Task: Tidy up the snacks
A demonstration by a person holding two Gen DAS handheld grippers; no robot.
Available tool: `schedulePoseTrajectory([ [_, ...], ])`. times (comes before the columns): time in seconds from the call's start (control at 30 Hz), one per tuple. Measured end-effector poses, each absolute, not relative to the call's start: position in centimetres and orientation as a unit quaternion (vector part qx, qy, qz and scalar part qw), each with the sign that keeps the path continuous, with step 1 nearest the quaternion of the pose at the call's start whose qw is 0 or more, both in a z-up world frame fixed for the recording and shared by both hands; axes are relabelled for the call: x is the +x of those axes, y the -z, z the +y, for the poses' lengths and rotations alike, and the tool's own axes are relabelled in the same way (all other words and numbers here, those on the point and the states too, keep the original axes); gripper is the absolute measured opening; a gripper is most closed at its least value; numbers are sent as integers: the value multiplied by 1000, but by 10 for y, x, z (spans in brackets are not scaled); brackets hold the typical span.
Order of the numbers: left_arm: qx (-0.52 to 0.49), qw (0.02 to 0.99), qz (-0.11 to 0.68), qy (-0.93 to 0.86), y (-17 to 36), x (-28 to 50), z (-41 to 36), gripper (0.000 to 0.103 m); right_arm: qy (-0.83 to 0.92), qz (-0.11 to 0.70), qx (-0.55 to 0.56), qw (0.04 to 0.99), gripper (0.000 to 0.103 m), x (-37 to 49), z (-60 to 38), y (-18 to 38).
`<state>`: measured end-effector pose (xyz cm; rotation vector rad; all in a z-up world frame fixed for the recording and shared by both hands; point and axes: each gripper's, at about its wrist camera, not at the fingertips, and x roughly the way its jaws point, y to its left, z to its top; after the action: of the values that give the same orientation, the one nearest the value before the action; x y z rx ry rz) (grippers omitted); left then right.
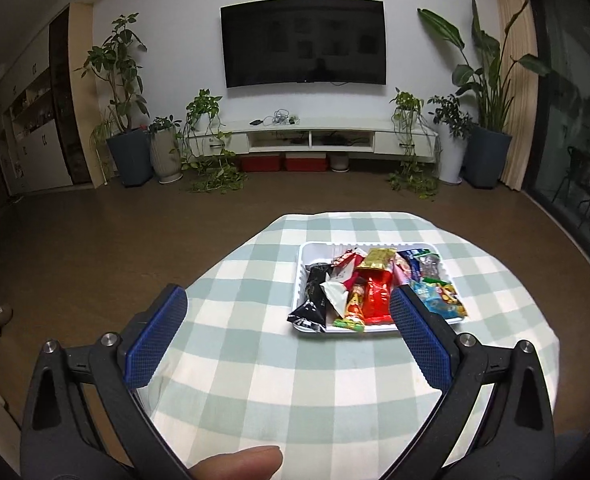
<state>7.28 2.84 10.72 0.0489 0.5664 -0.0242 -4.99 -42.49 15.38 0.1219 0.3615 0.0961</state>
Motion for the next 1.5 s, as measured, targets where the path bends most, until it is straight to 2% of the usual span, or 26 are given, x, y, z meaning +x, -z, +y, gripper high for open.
schedulePoseTrajectory([
  [0.53, 17, 953, 301, 30, -104, 24, 23, 103, -21, 209, 68, 975, 103, -95, -424, -125],
  [1.5, 16, 942, 334, 28, -71, 31, 23, 103, -11, 259, 46, 965, 103, -97, -417, -102],
])
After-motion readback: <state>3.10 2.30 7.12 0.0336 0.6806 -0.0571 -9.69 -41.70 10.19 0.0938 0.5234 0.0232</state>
